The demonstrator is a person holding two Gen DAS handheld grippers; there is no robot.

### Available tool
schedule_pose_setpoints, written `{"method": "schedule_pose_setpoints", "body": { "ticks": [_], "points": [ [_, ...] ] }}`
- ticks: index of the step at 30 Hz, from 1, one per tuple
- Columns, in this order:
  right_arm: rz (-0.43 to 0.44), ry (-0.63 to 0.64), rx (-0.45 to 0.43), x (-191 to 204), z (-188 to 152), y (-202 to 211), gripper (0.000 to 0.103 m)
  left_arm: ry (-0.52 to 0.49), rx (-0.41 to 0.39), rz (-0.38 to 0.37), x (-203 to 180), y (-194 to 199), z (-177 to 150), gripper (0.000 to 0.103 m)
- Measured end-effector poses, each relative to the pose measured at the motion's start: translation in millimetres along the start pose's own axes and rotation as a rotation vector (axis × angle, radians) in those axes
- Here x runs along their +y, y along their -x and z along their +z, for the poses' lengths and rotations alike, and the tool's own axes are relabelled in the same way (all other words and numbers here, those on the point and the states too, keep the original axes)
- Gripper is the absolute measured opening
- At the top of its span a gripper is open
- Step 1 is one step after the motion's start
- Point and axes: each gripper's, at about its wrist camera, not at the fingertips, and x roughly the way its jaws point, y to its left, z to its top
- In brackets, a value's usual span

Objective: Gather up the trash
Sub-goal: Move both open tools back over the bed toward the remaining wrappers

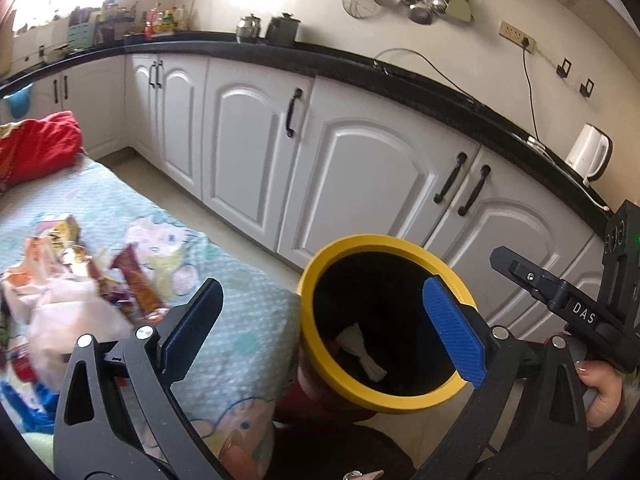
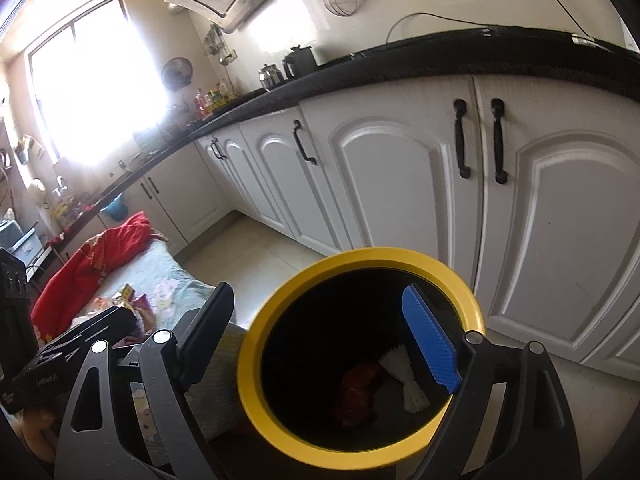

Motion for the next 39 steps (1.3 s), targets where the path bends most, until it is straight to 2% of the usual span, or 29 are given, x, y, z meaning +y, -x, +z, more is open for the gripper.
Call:
{"method": "schedule_pose_setpoints", "body": {
  "ticks": [13,39],
  "points": [
    [0.061,0.102,-0.028,52.3,0.1,10.5,0.089,-0.004,-0.076,0.070,25.0,43.3,0.4,0.092],
    [0.191,0.322,0.015,169.9,-32.2,-8.5,0.093,0.061,-0.157,0.232,103.4,97.4,-5.7,0.092]
  ]
}}
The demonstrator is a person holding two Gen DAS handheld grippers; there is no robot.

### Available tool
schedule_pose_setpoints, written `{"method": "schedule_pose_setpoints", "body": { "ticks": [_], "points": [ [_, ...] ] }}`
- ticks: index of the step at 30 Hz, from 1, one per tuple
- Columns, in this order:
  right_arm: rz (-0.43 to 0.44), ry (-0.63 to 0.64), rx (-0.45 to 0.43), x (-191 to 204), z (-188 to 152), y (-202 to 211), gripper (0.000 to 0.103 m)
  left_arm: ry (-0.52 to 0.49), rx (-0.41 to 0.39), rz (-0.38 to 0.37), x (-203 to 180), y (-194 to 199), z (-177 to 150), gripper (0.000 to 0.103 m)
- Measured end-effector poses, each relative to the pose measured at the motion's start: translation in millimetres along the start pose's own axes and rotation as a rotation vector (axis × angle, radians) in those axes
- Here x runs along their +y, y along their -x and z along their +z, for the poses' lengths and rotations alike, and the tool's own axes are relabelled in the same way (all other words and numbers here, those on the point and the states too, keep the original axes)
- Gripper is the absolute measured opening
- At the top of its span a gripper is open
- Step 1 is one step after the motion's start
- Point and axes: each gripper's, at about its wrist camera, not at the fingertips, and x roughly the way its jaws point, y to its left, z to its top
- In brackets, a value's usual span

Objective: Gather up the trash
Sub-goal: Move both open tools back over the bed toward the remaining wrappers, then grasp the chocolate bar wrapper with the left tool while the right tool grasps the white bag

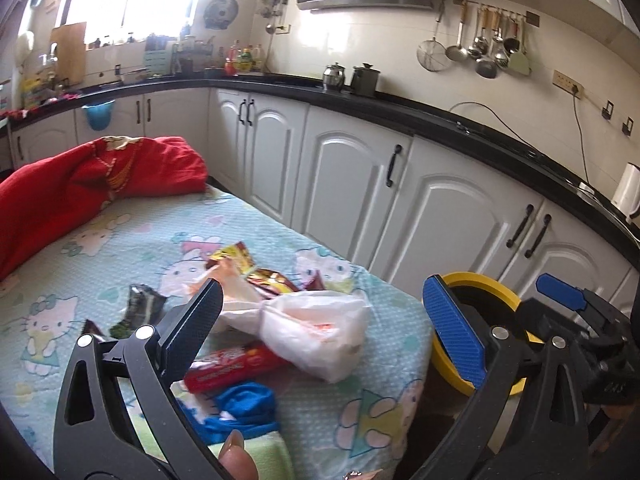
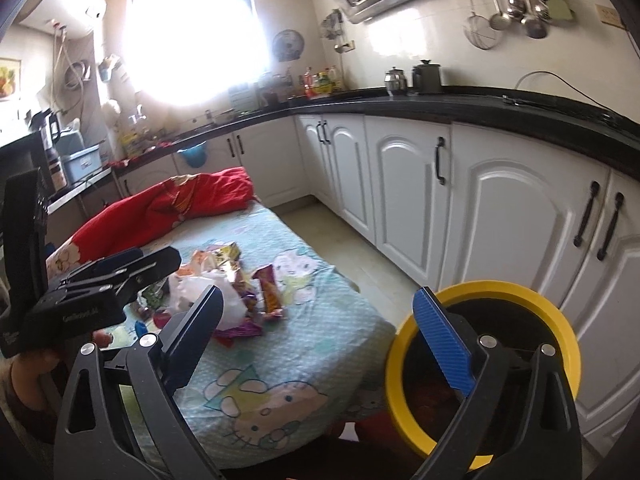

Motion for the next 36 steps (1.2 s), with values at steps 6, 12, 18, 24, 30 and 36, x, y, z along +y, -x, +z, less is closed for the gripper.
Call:
{"method": "schedule_pose_setpoints", "body": {
  "ticks": [6,12,18,24,30,36],
  "points": [
    [0.022,0.017,0.006,19.3,2.6,-9.6,0.094,0.032,-0.001,0.049,26.4,4.7,1.7,0.092],
    [0.055,0.048,0.026,41.8,3.9,-25.7,0.095,0.061,-0.006,0.099,53.3,10.2,2.2,0.092],
    [0.083,0.096,0.072,64.3,0.6,-49.7,0.096,0.107,0.008,0.161,87.8,13.7,-1.3,0.092],
    [0.092,0.138,0.119,81.0,-5.7,-73.7,0.096,0.158,0.031,0.206,123.8,16.0,-7.5,0.092],
    [0.092,0.173,0.153,91.5,-10.3,-95.8,0.096,0.218,0.063,0.244,160.4,16.6,-17.0,0.092],
    [0.093,0.168,0.165,93.6,-8.8,-109.1,0.096,0.332,0.113,0.207,201.1,9.6,-32.3,0.079]
  ]
}}
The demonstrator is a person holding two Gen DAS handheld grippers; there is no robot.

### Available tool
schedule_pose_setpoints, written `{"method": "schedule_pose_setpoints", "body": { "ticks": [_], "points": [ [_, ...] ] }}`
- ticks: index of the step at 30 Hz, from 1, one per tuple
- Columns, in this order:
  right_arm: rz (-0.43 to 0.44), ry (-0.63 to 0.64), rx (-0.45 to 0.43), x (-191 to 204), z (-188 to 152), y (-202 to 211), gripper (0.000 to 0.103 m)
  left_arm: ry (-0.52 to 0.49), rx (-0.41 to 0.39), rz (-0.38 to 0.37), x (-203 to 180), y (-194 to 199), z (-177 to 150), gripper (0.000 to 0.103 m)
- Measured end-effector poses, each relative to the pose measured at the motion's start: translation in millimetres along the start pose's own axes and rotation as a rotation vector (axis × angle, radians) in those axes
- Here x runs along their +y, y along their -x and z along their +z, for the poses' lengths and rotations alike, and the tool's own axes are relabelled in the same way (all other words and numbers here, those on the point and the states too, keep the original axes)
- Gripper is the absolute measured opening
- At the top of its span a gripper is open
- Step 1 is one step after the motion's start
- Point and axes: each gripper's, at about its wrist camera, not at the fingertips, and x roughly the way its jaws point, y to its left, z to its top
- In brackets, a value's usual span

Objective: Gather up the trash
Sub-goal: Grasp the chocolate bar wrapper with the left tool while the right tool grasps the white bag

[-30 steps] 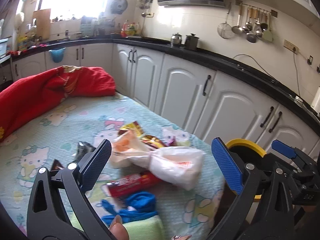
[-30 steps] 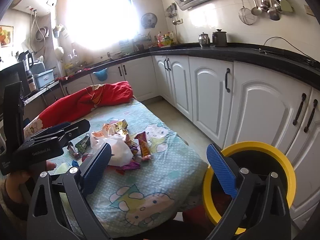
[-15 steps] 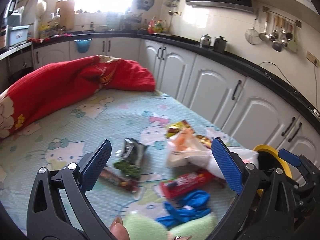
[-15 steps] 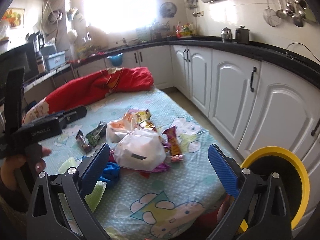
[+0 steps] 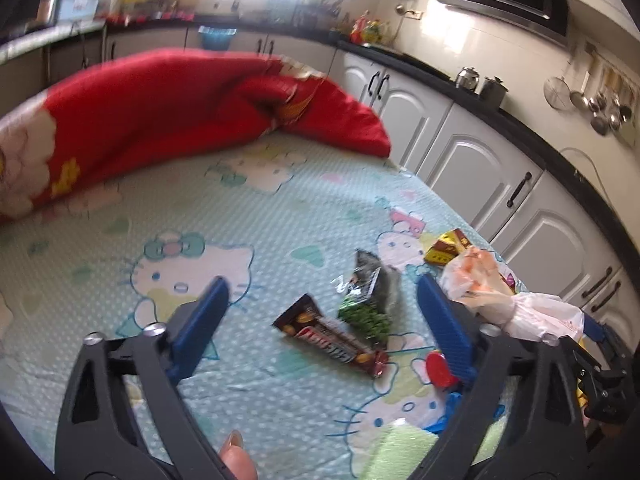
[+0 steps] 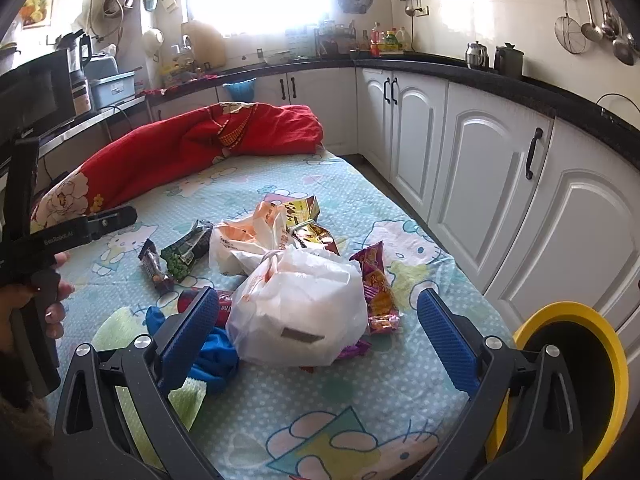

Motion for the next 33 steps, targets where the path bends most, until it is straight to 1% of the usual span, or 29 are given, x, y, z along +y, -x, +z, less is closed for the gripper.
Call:
{"method": "schedule_pose_setpoints", "body": {
  "ticks": [2,3,5,6,9,11,13,16,17,18,20,22,24,25,26,29,33],
  "points": [
    [-0.003,-0.001,0.004,-0.7,1.2,-3.8,0.096,0.039,0.024,-0.025,9.2,-4.7,-2.1,0.069],
    [-0.001,-0.002,0.007,-1.0,1.4,-5.7,0.096,0.070,0.041,-0.047,15.5,-8.7,-3.4,0.066],
    [0.003,-0.003,0.013,-1.1,1.5,-9.0,0.096,0.100,0.058,-0.058,20.6,-14.9,-5.1,0.061],
    [0.004,-0.001,0.016,-0.6,2.0,-10.7,0.096,0.111,0.065,-0.061,22.6,-18.0,-6.1,0.060],
    [0.007,0.000,0.018,0.2,1.7,-13.2,0.096,0.126,0.094,-0.061,24.7,-27.5,-9.4,0.050],
    [0.016,-0.006,0.018,-0.1,1.8,-13.8,0.096,0.133,0.110,-0.055,24.7,-34.1,-12.0,0.038],
    [0.018,-0.008,0.013,0.0,2.4,-13.3,0.096,0.122,0.114,-0.048,22.4,-37.3,-14.8,0.035],
    [0.028,-0.013,0.011,0.6,2.4,-13.4,0.096,0.104,0.116,-0.034,20.2,-40.2,-15.5,0.034],
    [0.030,-0.013,0.011,0.8,2.3,-13.5,0.095,0.099,0.117,-0.030,19.7,-40.4,-15.5,0.029],
    [0.031,-0.013,0.012,1.3,2.1,-13.7,0.090,0.093,0.118,-0.023,19.1,-41.0,-15.5,0.026],
    [0.041,-0.013,0.026,1.6,1.5,-15.6,0.083,0.083,0.120,-0.017,17.9,-41.5,-16.5,0.024],
    [0.049,-0.011,0.036,2.7,0.0,-16.4,0.080,0.073,0.122,-0.014,17.8,-41.0,-16.7,0.023],
    [0.054,-0.006,0.042,4.1,-1.5,-16.4,0.073,0.063,0.125,-0.008,16.8,-41.2,-16.9,0.022],
    [0.056,-0.004,0.046,4.6,-2.6,-16.2,0.072,0.060,0.125,-0.007,16.8,-41.3,-16.9,0.021],
    [0.060,-0.003,0.047,4.8,-3.3,-16.1,0.066,0.057,0.126,-0.005,16.1,-42.0,-16.6,0.020],
    [0.073,-0.010,0.045,3.2,-4.3,-13.4,0.063,0.053,0.129,0.001,17.2,-41.8,-16.5,0.017],
    [0.082,-0.008,0.037,3.8,-2.9,-8.7,0.049,0.057,0.125,-0.002,19.8,-39.1,-16.2,0.015]
  ]
}}
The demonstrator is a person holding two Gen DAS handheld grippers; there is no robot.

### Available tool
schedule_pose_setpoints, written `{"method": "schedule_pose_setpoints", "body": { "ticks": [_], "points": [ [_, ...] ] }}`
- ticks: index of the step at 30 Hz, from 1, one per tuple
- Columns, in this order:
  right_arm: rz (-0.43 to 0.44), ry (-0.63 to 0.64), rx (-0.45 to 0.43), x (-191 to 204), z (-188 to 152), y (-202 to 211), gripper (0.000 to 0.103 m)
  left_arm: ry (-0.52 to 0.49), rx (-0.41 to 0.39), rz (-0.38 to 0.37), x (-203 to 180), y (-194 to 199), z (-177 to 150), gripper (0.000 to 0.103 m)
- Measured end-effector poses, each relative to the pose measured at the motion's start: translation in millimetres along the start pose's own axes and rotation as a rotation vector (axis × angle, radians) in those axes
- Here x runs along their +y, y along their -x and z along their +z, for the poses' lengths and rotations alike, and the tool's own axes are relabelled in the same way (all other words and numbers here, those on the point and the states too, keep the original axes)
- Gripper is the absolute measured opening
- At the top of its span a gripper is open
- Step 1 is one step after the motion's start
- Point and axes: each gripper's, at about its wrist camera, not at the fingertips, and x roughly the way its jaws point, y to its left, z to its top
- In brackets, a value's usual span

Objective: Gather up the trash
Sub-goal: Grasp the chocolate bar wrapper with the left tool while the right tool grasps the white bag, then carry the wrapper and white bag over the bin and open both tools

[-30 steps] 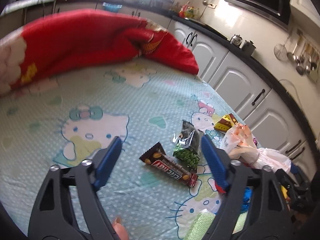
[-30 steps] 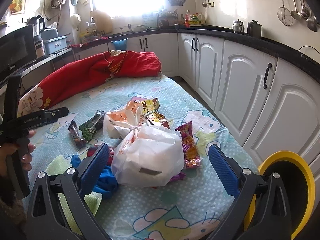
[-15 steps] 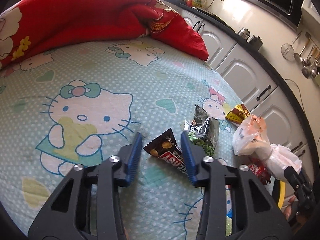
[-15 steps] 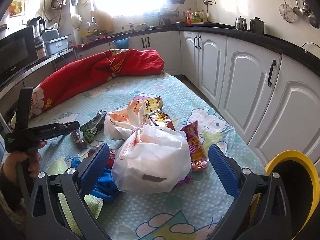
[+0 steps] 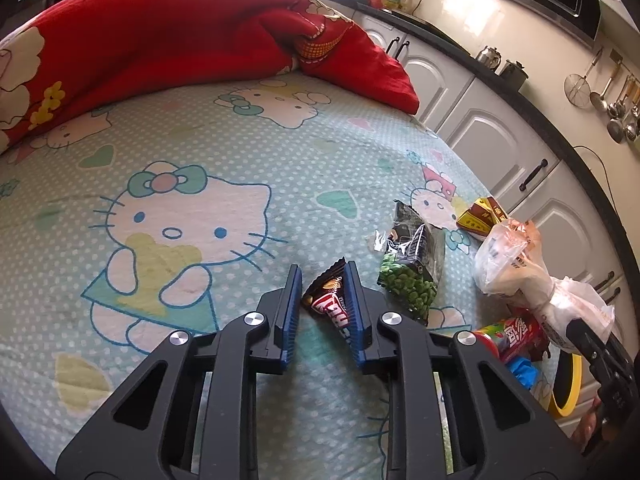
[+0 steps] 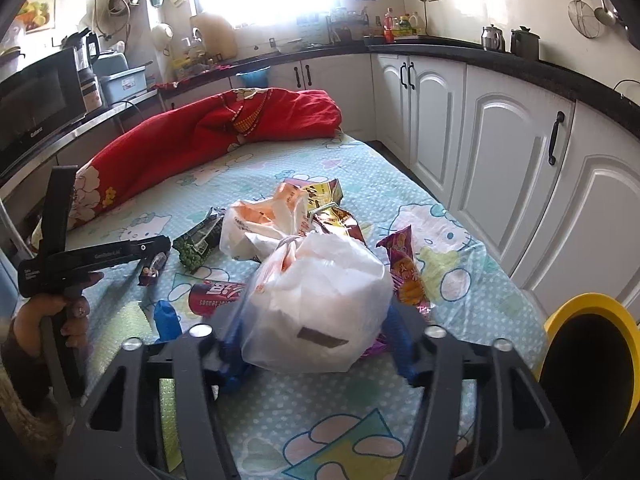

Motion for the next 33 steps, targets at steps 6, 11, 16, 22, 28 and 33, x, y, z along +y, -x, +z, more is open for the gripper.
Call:
{"method": "schedule_pose_setpoints", "body": {
  "ticks": [6,11,16,22,28,33],
  "points": [
    [0.024,-0.013,-0.034,-1.6,1.9,13.4,0.046,-0.009,-0.036,-0.002,-1.1,15.2,1.7,0.014],
    [0.025,-0.026,-0.065,-3.3,3.0,28.1,0.046,-0.029,-0.099,-0.018,-12.0,40.5,9.9,0.014],
    [0.025,-0.030,-0.094,-5.4,3.5,43.7,0.046,-0.061,-0.152,-0.056,-33.7,62.0,15.0,0.014],
    [0.010,-0.043,-0.128,-13.3,3.4,64.4,0.046,-0.100,-0.184,-0.096,-62.6,73.3,15.0,0.014],
    [-0.017,-0.064,-0.151,-27.9,1.0,83.9,0.046,-0.141,-0.197,-0.128,-91.7,77.0,10.4,0.014],
    [-0.041,-0.073,-0.168,-37.4,-1.7,98.1,0.046,-0.169,-0.199,-0.151,-110.8,75.9,6.6,0.014]
  ]
}}
